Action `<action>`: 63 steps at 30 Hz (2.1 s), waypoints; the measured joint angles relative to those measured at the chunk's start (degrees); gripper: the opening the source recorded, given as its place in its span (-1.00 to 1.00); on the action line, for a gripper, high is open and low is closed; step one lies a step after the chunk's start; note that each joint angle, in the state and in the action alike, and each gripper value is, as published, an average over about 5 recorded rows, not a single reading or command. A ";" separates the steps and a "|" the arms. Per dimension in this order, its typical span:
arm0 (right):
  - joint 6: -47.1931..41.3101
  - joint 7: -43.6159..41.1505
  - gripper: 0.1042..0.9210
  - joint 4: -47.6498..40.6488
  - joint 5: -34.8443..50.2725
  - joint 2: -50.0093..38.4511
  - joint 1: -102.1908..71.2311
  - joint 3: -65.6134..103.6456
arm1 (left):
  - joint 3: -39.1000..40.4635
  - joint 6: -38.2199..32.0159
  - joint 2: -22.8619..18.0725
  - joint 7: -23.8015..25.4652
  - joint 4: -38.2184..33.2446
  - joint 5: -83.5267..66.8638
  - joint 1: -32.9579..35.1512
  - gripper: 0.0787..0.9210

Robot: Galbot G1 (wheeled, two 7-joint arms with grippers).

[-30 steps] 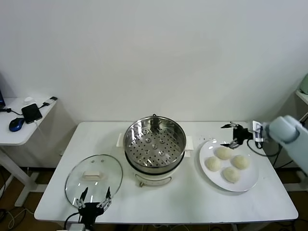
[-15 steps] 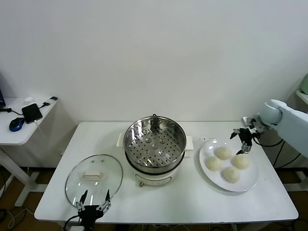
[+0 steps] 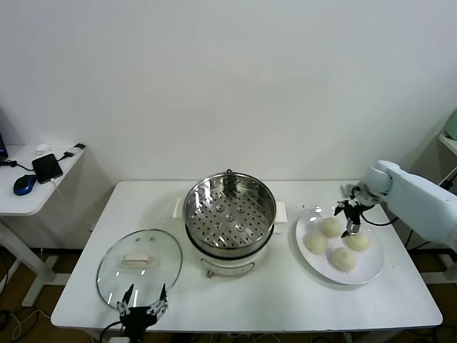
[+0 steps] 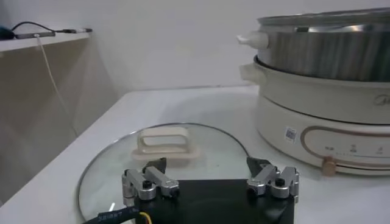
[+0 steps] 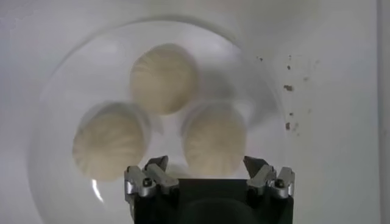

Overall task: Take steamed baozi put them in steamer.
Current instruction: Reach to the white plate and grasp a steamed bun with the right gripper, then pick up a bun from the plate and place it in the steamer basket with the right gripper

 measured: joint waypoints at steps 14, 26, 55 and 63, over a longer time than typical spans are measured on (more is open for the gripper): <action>-0.45 -0.46 0.46 -2.26 -2.06 2.08 -0.74 0.63 | 0.71 -0.09 -0.18 0.02 0.22 0.59 0.09 0.77; 1.43 -1.86 0.41 0.34 -1.45 0.49 2.16 -0.33 | 1.09 -0.69 -0.47 -0.24 0.41 1.58 0.73 0.77; 29.59 -4.34 0.40 20.18 8.30 19.42 33.23 -21.66 | 3.08 -1.26 0.11 -0.19 -2.58 3.85 2.91 0.77; 39.75 -1.62 0.40 11.65 -5.25 26.04 25.72 -17.00 | 3.70 -1.52 0.11 -0.27 -2.56 4.33 3.14 0.77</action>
